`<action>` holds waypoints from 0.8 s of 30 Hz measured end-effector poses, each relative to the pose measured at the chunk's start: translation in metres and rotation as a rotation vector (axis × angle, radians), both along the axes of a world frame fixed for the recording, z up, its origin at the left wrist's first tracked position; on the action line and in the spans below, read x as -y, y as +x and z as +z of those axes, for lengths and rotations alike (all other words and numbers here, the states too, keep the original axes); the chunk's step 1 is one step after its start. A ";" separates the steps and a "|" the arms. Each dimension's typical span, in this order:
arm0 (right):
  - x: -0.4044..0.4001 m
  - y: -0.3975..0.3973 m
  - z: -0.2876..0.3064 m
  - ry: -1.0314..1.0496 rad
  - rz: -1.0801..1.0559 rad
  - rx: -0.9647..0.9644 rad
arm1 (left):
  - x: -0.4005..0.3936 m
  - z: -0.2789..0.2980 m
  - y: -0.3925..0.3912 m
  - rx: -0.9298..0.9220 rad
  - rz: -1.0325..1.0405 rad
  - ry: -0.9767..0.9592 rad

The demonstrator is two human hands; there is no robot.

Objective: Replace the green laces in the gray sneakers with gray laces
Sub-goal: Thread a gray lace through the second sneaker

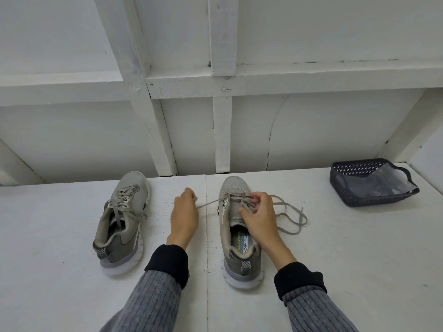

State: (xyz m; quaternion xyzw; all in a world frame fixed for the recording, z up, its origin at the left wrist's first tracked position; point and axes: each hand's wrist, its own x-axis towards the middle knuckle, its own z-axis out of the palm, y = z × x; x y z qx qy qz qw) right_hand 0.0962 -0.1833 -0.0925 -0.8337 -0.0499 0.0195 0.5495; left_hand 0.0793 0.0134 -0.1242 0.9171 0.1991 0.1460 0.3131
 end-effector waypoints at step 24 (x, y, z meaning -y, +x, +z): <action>-0.001 -0.007 -0.005 0.091 -0.159 -0.006 | -0.009 0.002 -0.016 0.021 0.178 -0.192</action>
